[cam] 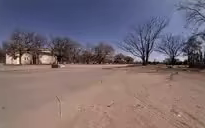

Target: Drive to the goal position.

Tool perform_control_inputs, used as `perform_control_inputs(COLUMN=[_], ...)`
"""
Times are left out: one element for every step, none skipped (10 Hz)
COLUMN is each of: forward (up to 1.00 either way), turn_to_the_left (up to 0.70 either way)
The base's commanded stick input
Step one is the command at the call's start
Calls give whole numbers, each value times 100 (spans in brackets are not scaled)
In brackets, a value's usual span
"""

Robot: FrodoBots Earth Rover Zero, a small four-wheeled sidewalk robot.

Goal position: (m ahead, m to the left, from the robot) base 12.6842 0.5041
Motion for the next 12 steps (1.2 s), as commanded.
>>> perform_control_inputs(forward=[100,100,100,100,100,100,100,100,100,100,100,100], turn_to_the_left=[0,0,0,0,0,0,0,0,0,0,0,0])
